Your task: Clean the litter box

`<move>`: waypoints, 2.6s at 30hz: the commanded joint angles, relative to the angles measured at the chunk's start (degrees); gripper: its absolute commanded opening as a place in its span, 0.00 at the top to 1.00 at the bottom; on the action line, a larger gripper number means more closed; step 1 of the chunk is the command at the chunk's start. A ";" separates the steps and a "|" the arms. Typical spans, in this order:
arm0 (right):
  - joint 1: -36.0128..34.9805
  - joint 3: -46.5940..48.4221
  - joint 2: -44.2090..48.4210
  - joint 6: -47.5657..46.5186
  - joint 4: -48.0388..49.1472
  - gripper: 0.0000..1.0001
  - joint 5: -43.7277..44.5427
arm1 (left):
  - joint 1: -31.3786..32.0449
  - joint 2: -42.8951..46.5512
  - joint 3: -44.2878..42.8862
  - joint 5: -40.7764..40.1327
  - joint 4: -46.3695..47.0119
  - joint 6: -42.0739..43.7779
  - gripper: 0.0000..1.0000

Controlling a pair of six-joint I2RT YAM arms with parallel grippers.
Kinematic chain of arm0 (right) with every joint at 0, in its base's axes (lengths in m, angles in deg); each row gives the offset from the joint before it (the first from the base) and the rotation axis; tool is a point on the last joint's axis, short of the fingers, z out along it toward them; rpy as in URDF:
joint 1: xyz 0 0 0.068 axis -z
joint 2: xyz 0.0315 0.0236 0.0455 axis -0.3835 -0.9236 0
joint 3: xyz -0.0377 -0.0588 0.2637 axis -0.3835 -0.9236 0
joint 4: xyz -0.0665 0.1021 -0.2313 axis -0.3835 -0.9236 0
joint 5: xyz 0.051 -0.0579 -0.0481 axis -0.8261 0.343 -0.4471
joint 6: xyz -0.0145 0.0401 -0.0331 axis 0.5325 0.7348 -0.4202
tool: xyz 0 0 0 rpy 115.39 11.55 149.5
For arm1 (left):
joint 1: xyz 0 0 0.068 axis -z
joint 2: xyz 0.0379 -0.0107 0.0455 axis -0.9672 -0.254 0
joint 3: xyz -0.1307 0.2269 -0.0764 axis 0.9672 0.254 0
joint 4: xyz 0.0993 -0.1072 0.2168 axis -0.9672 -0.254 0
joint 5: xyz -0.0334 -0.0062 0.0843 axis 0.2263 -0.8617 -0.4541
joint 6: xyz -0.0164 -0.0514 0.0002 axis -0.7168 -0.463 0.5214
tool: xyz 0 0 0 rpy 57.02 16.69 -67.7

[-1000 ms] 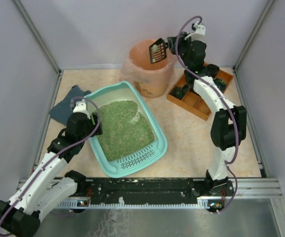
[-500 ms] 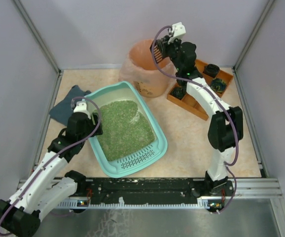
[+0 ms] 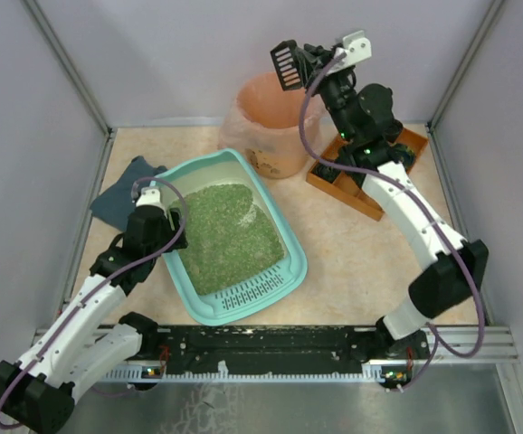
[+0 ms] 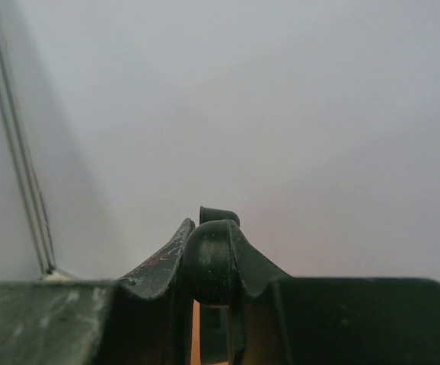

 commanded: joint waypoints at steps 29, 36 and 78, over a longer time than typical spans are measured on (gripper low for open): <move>-17.85 -20.85 11.24 19.56 -8.00 1.00 5.44 | -9.50 -13.17 -7.76 5.18 5.03 2.37 0.24; -21.15 -12.49 -0.78 17.02 -13.31 1.00 14.45 | -13.89 -15.31 -8.53 9.36 7.50 5.21 0.32; -23.82 -3.82 -24.73 43.21 -19.66 1.00 10.31 | -14.60 -18.30 -5.92 15.99 9.28 7.04 0.61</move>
